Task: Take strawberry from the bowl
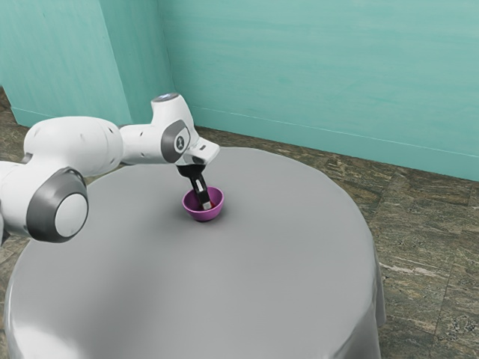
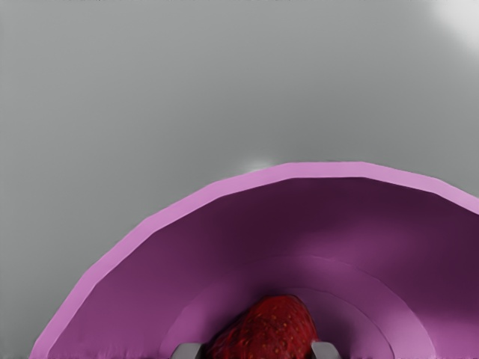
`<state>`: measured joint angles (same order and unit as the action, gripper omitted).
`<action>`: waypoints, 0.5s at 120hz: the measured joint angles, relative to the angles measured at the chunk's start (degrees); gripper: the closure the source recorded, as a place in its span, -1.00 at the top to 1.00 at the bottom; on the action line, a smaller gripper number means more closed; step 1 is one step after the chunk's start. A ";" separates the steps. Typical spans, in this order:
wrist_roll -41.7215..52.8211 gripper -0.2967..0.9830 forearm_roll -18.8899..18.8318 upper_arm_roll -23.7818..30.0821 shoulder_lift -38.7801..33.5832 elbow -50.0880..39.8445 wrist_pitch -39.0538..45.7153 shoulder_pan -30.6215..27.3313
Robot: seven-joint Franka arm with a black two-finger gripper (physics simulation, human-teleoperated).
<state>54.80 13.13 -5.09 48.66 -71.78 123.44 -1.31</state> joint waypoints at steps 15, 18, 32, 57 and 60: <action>0.02 -0.42 -0.11 -0.04 -1.36 -0.70 0.24 0.05; 0.04 -0.41 -0.11 -0.03 -1.71 -0.85 0.25 0.09; 0.11 -0.36 -0.04 -0.08 -5.82 -4.91 0.25 1.07; 0.06 -0.31 0.03 -0.09 -15.10 -13.91 0.10 5.46; 0.04 -0.30 0.05 -0.09 -15.82 -14.77 0.07 5.98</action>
<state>54.84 13.18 -5.18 32.85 -86.55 123.51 4.67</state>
